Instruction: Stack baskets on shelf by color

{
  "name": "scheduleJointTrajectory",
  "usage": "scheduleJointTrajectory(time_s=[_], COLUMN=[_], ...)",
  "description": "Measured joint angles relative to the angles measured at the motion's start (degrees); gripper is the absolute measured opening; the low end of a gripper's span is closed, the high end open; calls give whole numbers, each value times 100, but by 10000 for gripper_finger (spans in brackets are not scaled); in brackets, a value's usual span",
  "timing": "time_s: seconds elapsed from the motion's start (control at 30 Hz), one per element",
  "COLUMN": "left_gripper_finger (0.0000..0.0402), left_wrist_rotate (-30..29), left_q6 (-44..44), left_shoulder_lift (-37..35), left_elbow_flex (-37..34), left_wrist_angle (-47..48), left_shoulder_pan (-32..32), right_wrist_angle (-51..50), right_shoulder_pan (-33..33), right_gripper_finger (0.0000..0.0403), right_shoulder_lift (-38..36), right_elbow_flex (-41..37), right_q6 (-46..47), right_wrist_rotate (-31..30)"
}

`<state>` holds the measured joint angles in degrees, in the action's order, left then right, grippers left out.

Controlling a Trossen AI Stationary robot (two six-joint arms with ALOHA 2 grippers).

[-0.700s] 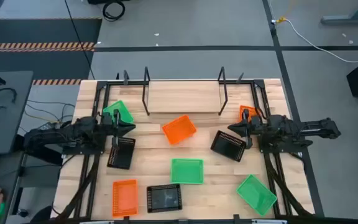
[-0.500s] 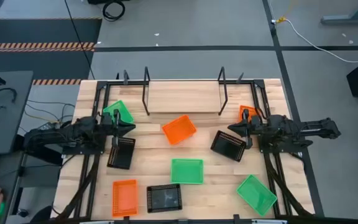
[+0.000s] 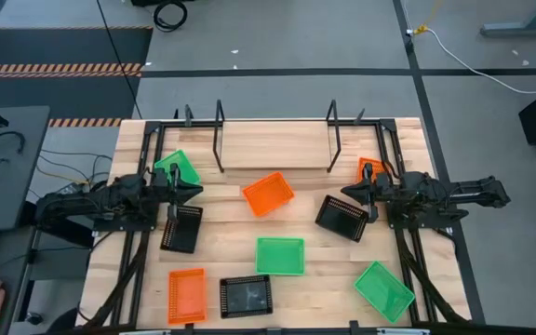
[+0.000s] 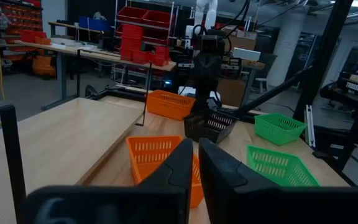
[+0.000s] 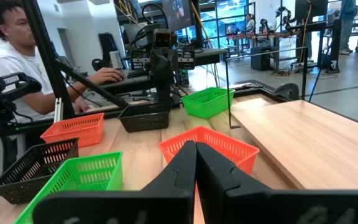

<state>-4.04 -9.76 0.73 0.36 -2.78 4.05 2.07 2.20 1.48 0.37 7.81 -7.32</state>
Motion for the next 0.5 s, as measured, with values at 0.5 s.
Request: scheduleJointTrajectory(time_s=[0.5], left_gripper_finger=[31], left_wrist_rotate=[1], left_q6=[0], left_shoulder_lift=[1], left_elbow_flex=[0], left_wrist_angle=[0], left_shoulder_pan=[-1], right_wrist_angle=[0], right_shoulder_pan=[2], right_gripper_finger=[14], right_shoulder_lift=[2], right_elbow_flex=[1], right_q6=[-2], right_wrist_rotate=[0])
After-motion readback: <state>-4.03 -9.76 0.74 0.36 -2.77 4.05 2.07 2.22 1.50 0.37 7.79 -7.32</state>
